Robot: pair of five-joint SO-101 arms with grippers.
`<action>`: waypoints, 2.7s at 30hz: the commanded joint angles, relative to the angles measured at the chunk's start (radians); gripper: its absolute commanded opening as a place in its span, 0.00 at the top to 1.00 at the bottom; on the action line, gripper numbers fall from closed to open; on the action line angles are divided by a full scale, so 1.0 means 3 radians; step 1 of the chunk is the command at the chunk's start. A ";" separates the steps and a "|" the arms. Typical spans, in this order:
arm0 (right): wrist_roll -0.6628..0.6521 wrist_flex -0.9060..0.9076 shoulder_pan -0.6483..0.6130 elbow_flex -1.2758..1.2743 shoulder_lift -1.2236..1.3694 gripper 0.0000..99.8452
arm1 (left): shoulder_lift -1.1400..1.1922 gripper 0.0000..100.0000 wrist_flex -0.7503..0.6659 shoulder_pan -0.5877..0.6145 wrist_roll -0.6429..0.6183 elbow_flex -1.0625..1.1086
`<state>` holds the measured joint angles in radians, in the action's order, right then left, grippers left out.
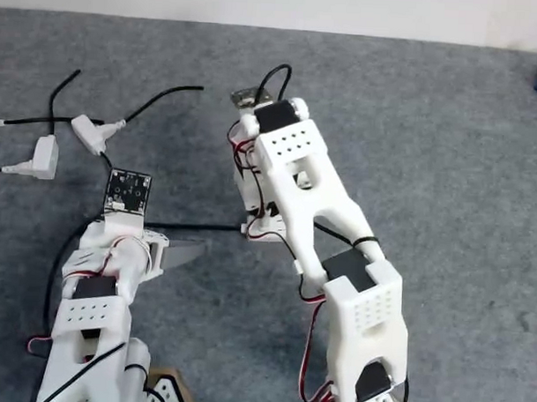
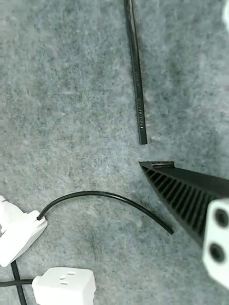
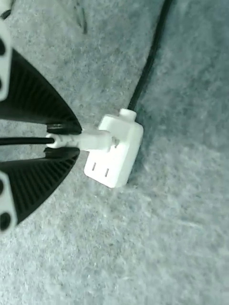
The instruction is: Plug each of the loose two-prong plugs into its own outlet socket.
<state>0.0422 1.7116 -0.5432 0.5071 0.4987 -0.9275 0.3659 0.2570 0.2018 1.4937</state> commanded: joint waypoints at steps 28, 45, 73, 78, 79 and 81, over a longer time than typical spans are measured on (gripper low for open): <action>0.0077 -0.0222 -0.0151 0.0028 0.0693 0.99 | -0.0043 0.46 -0.0066 0.0038 -0.0031 -0.0018; 0.0066 -0.0386 -0.0136 0.0008 0.1118 0.99 | -0.0043 0.46 -0.0066 0.0120 -0.0031 -0.0013; -0.0077 0.0161 -0.0130 0.0110 -0.0437 0.71 | -0.0043 0.46 -0.0066 0.0100 -0.0031 -0.0013; -0.0072 0.0141 -0.0064 0.0115 -0.1102 0.71 | -0.0043 0.46 -0.0066 0.0100 -0.0031 -0.0079; -0.0087 0.0136 0.0023 0.0115 -0.1256 0.71 | -0.0033 0.46 -0.0056 0.0100 -0.0020 -0.0136; -0.0097 0.0136 0.0299 0.0090 -0.1537 0.71 | -0.0013 0.46 -0.0046 0.0105 -0.0010 -0.0248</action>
<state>0.0253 1.7377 -0.5539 0.5102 0.2010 -0.9275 0.3659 0.2846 0.2018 1.4830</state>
